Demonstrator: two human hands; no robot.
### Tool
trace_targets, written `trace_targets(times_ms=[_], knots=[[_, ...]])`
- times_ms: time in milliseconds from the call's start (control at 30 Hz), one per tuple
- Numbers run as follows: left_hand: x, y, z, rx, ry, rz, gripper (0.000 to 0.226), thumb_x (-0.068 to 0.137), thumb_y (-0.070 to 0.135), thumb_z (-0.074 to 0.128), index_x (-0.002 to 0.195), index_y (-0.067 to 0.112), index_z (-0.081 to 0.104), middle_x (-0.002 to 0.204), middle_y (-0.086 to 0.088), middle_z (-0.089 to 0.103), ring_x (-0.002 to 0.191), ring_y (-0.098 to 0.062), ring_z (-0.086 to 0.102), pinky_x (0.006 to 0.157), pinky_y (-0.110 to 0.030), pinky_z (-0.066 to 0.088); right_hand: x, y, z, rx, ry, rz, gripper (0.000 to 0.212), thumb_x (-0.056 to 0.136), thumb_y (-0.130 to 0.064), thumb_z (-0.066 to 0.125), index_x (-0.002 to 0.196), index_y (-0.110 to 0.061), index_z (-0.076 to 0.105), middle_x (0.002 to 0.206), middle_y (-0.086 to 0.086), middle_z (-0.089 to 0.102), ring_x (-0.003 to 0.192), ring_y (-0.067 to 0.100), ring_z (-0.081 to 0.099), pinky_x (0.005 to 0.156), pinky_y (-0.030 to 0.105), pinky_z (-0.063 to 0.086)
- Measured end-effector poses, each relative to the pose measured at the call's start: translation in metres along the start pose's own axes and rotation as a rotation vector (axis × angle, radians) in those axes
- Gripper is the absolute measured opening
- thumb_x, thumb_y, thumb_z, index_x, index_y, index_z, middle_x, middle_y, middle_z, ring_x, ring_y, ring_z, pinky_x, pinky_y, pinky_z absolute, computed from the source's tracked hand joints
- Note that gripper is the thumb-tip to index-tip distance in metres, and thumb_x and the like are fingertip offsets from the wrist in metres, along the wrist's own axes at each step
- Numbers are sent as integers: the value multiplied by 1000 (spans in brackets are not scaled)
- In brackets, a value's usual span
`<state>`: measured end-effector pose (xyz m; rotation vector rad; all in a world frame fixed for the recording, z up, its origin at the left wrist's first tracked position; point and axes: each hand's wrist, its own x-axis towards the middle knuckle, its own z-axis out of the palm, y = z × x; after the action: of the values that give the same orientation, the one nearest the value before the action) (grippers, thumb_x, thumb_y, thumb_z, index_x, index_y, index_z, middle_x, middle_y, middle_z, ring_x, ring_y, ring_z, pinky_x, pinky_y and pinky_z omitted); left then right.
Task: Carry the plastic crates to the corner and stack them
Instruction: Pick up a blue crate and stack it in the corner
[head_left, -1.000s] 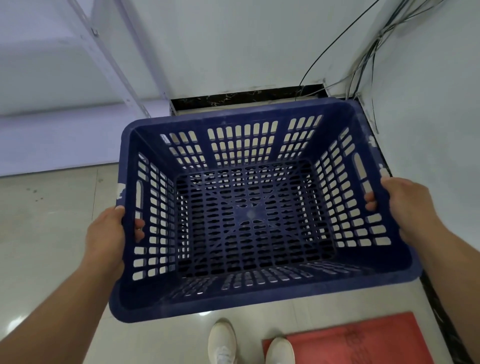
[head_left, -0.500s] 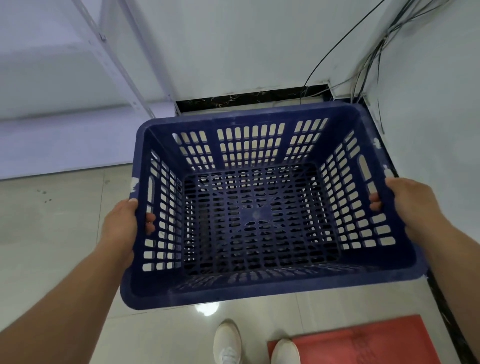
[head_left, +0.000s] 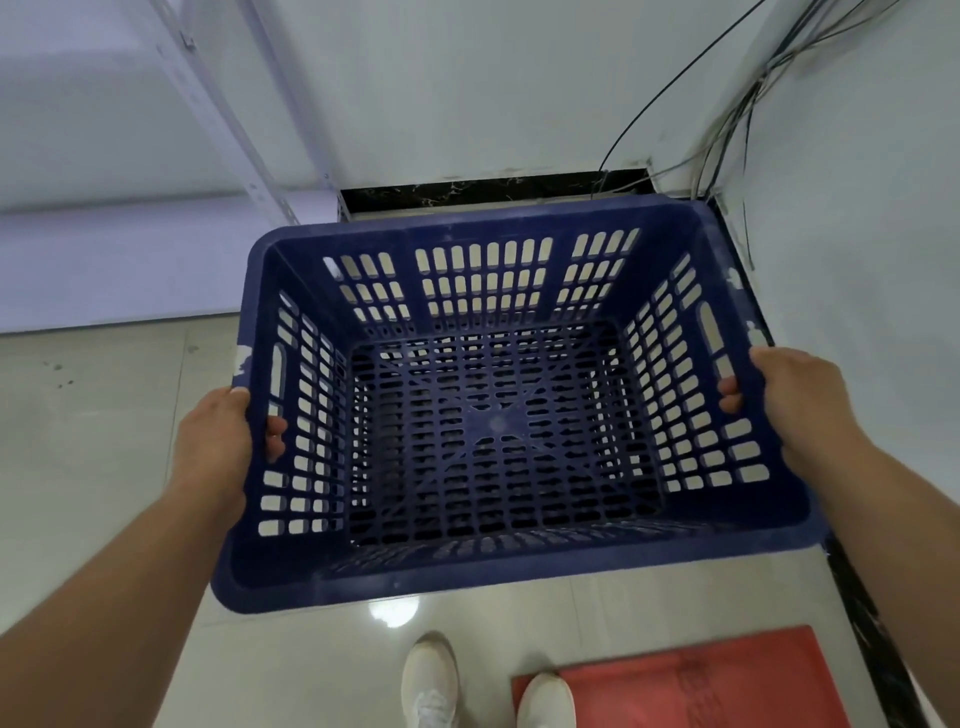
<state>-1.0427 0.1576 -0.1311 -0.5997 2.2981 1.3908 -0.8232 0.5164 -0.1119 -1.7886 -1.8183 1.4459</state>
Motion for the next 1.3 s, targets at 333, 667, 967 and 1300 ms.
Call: trace_targets(times_ms=[333, 667, 967, 1300], knots=[[-12, 11, -2, 70, 27, 102, 32, 98, 26, 34, 99, 7, 59, 77, -14, 60, 62, -26, 50, 60, -37, 43, -8, 1, 1, -185, 24, -130, 33, 100, -30, 36, 85, -12, 59, 84, 15, 66, 66, 25, 58, 65, 35, 47], [-9, 11, -9, 24, 22, 114, 29, 98, 26, 36, 97, 9, 60, 75, -13, 60, 61, -24, 49, 58, -36, 43, -18, 2, 2, -136, 49, -58, 37, 98, -32, 40, 86, -6, 64, 76, 17, 66, 66, 31, 57, 75, 47, 53], [-1, 10, -10, 14, 16, 113, 28, 97, 27, 38, 90, 13, 60, 75, -11, 62, 61, -24, 51, 60, -37, 44, -12, 2, 4, -57, 59, -41, 31, 95, -28, 45, 86, -6, 65, 78, 14, 66, 63, 27, 57, 67, 44, 52], [13, 18, -4, 27, -1, 107, 28, 96, 28, 37, 94, 12, 60, 77, -10, 62, 61, -23, 51, 56, -33, 43, 0, -5, 12, -42, 58, -66, 30, 97, -27, 44, 83, -9, 62, 77, 14, 65, 61, 27, 54, 60, 34, 46]])
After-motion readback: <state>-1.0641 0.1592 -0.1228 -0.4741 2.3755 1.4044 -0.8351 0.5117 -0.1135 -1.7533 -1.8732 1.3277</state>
